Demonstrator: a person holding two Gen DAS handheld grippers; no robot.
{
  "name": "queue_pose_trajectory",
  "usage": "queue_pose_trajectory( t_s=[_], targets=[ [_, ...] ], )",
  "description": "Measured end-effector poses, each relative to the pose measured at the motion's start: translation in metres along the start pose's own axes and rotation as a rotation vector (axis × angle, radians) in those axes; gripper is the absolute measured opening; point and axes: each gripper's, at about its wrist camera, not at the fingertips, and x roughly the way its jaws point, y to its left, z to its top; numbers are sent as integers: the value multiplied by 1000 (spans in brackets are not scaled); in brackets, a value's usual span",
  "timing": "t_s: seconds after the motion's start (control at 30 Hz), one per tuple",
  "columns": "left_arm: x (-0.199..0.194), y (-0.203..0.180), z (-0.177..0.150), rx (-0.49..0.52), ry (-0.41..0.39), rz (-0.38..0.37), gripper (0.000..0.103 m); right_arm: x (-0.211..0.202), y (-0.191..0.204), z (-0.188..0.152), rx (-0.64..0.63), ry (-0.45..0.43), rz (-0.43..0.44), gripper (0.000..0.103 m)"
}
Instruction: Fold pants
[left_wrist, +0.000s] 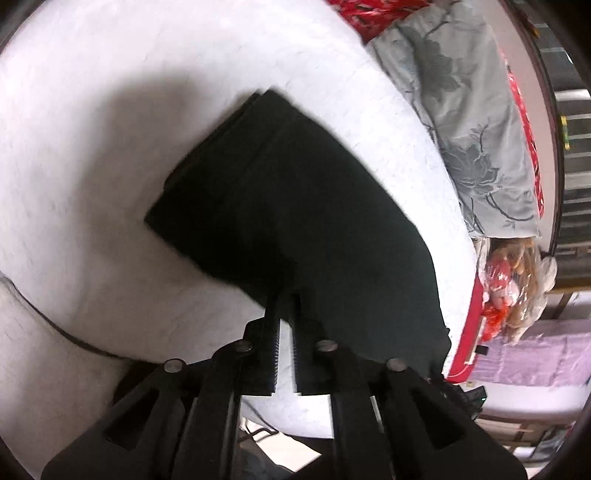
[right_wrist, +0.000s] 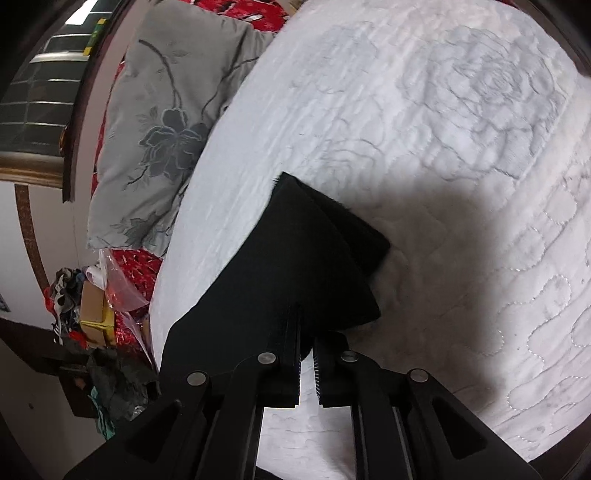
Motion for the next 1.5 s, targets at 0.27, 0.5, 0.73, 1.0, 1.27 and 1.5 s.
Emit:
queue_pose_trajectory(
  t_s=[0.27, 0.5, 0.73, 1.0, 1.27, 1.5],
  targets=[
    [15, -11, 10, -15, 16, 4, 39, 0, 3, 3, 10, -4, -7, 9],
    [33, -16, 17, -48, 37, 126, 17, 6, 7, 10, 15, -4, -16, 9],
    [14, -17, 6, -39, 18, 146, 4, -1, 11, 19, -4, -31, 44, 3],
    [28, -10, -2, -9, 17, 223, 6, 7, -4, 17, -28, 31, -36, 7],
    [10, -36, -33, 40, -19, 169, 25, -40, 5, 24, -108, -4, 16, 34],
    [45, -94, -75, 105, 75, 89, 32, -55, 4, 49, -148, -47, 10, 36]
  ],
)
